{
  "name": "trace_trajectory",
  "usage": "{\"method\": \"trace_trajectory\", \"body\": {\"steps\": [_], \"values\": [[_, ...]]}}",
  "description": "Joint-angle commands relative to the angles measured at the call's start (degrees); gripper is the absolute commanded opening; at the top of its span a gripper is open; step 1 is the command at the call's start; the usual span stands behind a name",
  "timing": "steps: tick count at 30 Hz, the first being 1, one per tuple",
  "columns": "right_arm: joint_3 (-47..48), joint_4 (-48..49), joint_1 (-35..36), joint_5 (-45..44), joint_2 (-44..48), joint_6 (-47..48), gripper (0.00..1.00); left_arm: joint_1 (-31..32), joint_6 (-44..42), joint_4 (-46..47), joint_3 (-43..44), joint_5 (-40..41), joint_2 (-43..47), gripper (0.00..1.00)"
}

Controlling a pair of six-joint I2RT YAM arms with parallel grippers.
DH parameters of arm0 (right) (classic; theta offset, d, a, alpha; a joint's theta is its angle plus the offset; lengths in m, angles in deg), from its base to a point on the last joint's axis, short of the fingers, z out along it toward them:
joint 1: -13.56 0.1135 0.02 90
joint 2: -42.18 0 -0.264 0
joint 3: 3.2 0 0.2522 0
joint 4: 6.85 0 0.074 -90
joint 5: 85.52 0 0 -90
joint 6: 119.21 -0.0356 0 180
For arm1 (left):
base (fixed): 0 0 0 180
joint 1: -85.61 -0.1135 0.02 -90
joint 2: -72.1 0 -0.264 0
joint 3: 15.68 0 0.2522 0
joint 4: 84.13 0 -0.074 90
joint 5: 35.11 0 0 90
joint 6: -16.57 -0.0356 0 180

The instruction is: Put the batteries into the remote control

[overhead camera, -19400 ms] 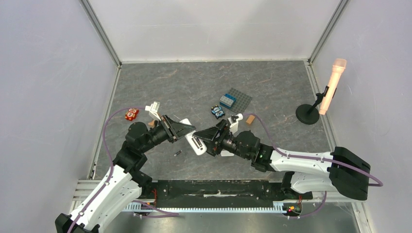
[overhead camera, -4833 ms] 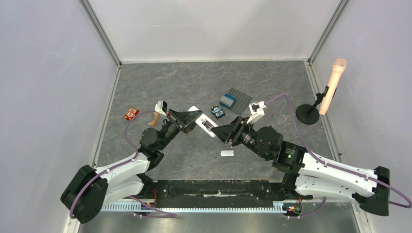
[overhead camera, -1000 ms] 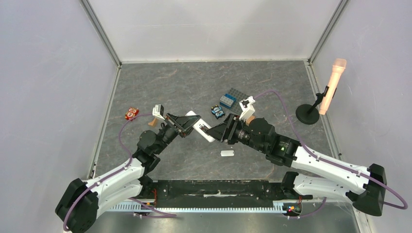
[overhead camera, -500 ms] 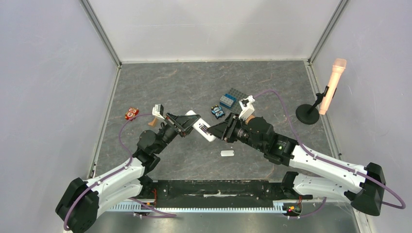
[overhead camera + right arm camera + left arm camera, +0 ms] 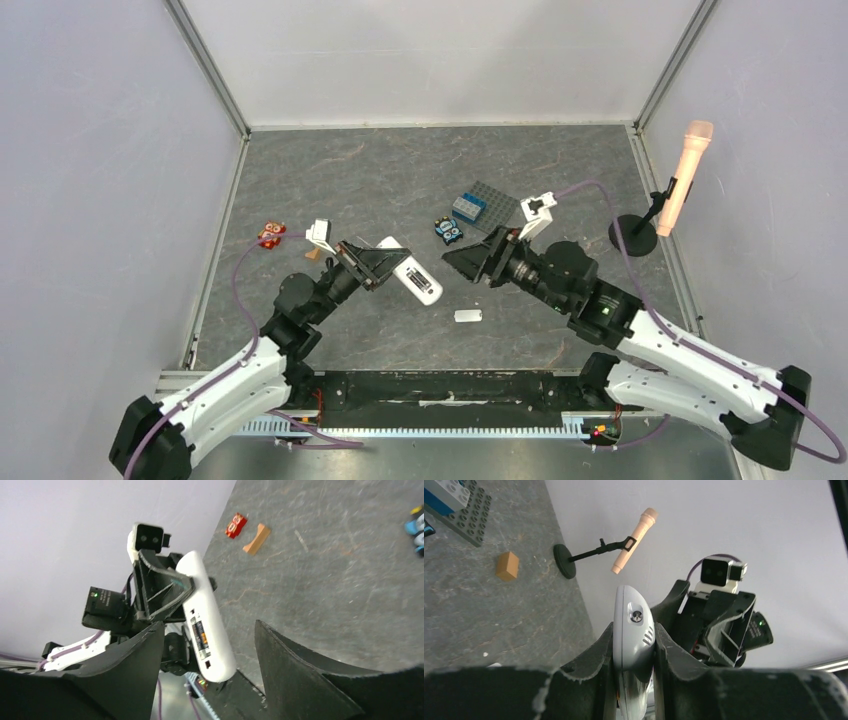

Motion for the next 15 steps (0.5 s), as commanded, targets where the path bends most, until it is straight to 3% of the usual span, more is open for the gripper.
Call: {"method": "trace_trajectory", "body": {"steps": [1,7,15], "values": [[-1.31,-0.29,-2.46,3.97,3.15,10.85,0.7,-0.12,-9.57,-8.03,3.29,-2.4,4.62,0.02],[4.32,-16.15,-3.02,7.16,-1.06,28.13,0.73,-0.12,-14.38,-22.94,7.79,-2.52,9.54,0.02],[3.36,-27.81,-3.0,4.91,-8.69,40.32,0.75,-0.11,-13.95,-30.05,7.2,-0.23,14.91,0.02]]}}
